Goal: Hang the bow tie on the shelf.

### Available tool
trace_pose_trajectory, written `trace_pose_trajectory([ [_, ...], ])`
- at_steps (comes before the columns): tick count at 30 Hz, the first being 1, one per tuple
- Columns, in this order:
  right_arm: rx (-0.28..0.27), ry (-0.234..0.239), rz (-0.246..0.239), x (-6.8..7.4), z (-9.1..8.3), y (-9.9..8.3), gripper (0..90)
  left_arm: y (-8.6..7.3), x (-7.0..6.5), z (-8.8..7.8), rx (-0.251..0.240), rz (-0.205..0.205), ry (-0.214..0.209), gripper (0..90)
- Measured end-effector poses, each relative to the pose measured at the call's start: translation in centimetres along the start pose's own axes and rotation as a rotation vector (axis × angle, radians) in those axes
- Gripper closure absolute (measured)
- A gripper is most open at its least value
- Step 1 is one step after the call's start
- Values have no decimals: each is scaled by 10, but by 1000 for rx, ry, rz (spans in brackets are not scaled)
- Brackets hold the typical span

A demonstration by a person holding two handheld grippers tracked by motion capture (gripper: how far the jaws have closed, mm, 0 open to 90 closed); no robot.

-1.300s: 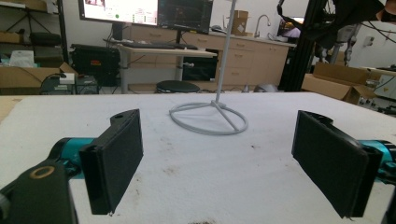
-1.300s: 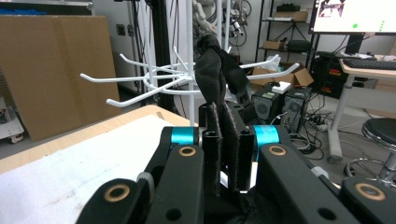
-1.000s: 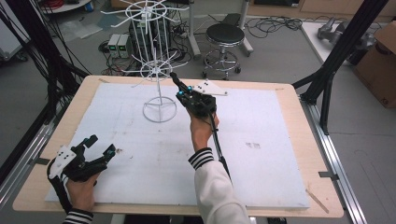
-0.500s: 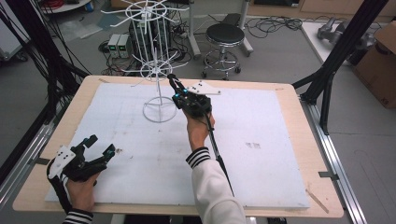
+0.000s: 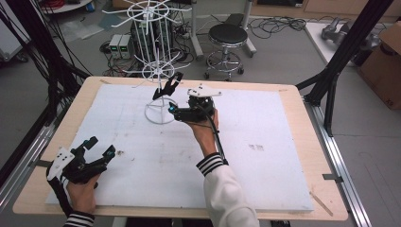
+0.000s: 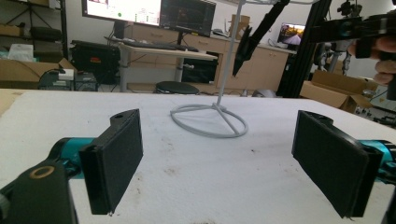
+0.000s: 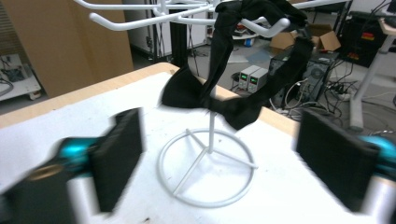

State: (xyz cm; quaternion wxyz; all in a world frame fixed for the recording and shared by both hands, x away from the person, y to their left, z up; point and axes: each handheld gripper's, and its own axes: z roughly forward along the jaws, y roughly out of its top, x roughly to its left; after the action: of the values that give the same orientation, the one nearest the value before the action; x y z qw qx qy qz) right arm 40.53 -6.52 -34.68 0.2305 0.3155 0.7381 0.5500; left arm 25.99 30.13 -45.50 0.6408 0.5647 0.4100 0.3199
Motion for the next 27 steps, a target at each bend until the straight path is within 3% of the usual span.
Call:
trace_pose_trajectory([
  [6,-28,55,-41,3,-32,-5,104,0,-1,0,3,12,-2,167],
  [11,-64,43,-43,-2,-68,-18,104,0,-3,0,3,26,-3,167],
  [18,-94,-16,-36,-13,-128,-54,104,0,-3,0,9,42,-5,167],
  [23,-123,-87,-46,-18,-170,-96,104,0,-4,0,8,45,-6,167],
  [27,-144,-124,-31,-21,-190,-128,104,0,-5,0,10,54,-5,167],
])
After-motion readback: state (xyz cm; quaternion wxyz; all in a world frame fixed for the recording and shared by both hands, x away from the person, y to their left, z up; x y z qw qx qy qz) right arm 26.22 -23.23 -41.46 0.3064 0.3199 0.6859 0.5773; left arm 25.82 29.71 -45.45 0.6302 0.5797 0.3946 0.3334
